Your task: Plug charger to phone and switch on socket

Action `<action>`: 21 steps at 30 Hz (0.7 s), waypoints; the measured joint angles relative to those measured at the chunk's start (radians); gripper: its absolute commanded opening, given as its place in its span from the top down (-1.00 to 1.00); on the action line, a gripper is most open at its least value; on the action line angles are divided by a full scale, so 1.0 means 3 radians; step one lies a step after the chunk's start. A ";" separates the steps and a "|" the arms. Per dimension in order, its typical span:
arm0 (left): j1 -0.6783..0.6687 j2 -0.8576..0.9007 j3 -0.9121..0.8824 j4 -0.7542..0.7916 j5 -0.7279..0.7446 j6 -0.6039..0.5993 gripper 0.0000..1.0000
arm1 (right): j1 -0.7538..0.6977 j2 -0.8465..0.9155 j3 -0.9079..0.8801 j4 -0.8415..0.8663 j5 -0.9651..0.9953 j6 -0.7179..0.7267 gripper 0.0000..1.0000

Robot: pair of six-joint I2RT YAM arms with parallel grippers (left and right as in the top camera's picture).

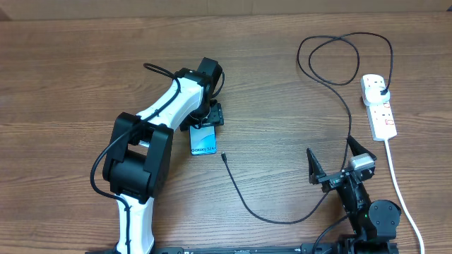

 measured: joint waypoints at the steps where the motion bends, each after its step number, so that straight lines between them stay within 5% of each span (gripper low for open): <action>1: 0.0000 -0.0001 0.0000 0.0000 0.0000 0.0006 -0.51 | 0.0000 0.0000 0.0000 -0.0001 0.0000 0.0001 -0.99; 21: 0.0031 -0.0094 -0.0108 -0.0033 0.0069 0.0046 -0.47 | -0.0001 0.0000 0.0000 0.0000 0.0001 0.0001 -1.00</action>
